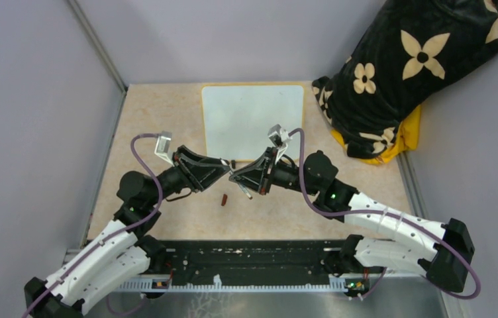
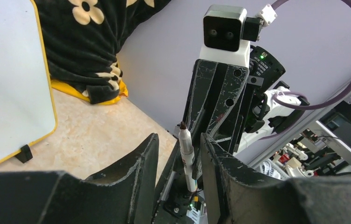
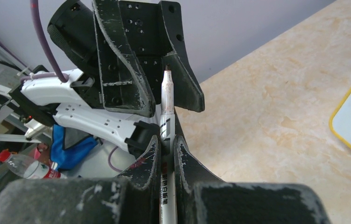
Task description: Write a sentence on the whiteboard
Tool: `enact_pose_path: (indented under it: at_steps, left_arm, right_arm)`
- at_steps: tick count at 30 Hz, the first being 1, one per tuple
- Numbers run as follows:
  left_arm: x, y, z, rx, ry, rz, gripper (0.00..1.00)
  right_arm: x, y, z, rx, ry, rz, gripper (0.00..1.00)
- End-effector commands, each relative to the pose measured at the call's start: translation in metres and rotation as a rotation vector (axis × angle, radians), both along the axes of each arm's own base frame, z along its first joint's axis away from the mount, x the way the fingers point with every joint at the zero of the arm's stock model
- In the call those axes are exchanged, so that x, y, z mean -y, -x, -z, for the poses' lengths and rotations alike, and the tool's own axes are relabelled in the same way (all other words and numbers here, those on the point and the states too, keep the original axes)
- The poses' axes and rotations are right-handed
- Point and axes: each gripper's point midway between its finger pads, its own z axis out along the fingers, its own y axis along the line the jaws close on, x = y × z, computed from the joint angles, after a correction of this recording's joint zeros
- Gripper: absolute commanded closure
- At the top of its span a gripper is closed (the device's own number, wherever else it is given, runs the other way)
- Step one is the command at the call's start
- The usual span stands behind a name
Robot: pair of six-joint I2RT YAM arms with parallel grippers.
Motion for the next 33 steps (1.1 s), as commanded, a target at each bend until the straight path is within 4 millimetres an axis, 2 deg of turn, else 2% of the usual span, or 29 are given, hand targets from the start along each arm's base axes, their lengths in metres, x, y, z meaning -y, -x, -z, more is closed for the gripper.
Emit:
enact_pose_path:
  at_steps: [1,9,27,33]
  left_arm:
    - [0.0008,0.0087,-0.0097,0.023,0.044,0.043,0.57]
    - [0.003,0.0136,-0.0112,0.018,0.065,0.082,0.61]
    - [-0.0007,0.0166,-0.011,0.021,0.076,0.075,0.99]
    - [-0.0021,0.0151,-0.0129,0.01,0.088,0.063,1.0]
  right_arm:
    - [-0.001,0.0085,-0.0307,0.05,-0.082,-0.038,1.0]
    - [-0.0019,0.0105,-0.0282,0.048,-0.077,-0.049,1.0]
    - [-0.0052,0.0123,-0.0224,0.046,-0.063,-0.069,1.0]
    - [-0.004,0.0104,-0.023,0.035,-0.065,-0.053,1.0]
